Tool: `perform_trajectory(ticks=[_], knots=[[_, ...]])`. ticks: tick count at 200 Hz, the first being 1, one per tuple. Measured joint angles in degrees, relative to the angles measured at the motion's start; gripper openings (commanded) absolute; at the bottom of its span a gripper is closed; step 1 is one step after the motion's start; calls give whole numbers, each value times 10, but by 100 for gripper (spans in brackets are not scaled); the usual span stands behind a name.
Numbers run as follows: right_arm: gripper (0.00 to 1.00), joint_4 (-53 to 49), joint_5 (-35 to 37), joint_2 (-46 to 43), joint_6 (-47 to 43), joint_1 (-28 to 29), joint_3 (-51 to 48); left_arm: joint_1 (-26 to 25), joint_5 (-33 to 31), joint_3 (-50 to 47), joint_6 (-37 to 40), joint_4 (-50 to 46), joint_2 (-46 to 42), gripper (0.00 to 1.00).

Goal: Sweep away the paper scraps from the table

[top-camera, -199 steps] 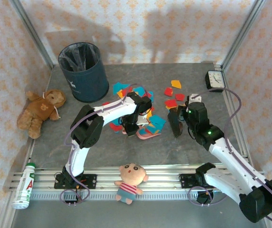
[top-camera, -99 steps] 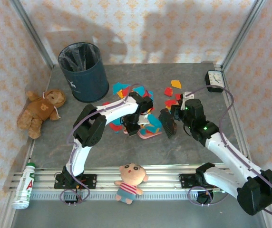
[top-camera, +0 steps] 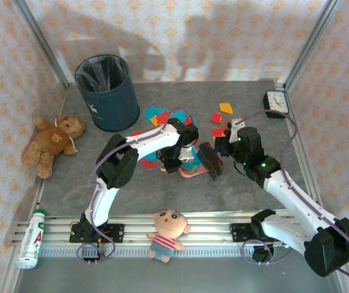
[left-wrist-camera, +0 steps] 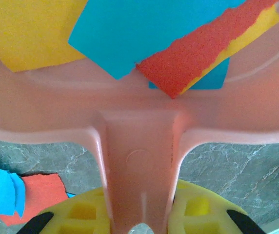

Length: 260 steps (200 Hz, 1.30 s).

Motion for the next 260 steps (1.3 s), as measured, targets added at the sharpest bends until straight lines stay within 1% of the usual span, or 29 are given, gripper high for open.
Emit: perform_trajectory(ticks=[31, 64, 111, 132, 157, 179, 203, 260], knots=[[0, -29, 2, -20, -6, 0, 0, 0, -12, -2, -4, 5, 0, 0], [0, -60, 21, -58, -8, 0, 0, -1, -32, -25, -9, 35, -9, 0], [0, -71, 47, -108, -7, 0, 0, -2, -68, -70, -15, 74, -77, 0], [0, -71, 75, -116, -7, 0, 0, -1, -70, -82, -15, 85, -106, 0], [0, -78, 117, -119, -5, 0, 0, -1, -49, -98, -16, 97, -141, 0], [0, -84, 139, -122, -5, 0, 0, 2, -14, -106, -26, 101, -168, 0], [0, -86, 149, -123, -3, 0, 0, 14, 21, -111, -39, 111, -184, 0], [0, -88, 152, -123, -1, 0, 0, 50, 47, -132, -71, 143, -226, 0]])
